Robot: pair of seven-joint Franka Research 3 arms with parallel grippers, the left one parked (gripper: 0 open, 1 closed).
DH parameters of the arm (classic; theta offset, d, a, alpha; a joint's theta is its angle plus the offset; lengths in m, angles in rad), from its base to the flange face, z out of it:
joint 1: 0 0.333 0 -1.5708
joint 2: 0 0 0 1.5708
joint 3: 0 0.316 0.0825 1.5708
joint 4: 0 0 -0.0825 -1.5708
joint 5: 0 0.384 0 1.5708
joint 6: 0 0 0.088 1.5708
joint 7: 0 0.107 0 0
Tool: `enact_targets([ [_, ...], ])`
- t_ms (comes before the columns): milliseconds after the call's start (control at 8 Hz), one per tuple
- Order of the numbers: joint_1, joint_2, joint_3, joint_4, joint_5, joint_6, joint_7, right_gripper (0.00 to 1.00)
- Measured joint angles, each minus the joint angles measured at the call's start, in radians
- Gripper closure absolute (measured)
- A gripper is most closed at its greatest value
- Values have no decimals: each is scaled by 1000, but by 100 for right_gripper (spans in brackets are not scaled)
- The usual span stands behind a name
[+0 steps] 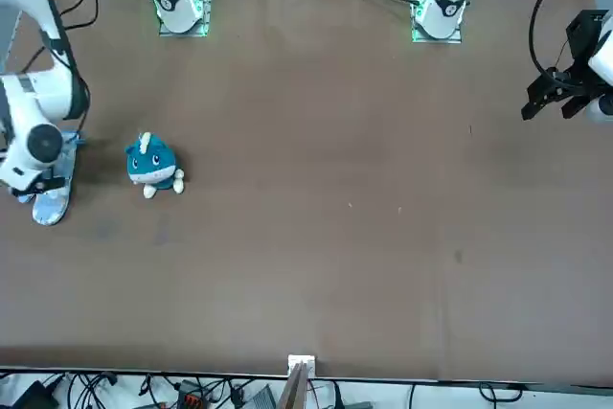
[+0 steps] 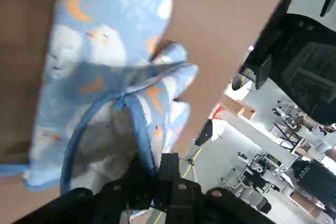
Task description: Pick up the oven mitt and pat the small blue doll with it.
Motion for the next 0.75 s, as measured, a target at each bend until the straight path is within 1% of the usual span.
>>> enact_targets([
  [250, 18, 23, 0, 0, 0, 0, 8, 96],
  [500, 32, 36, 1, 0, 0, 0, 8, 84],
  [750, 39, 47, 4, 0, 0, 5, 9, 50],
])
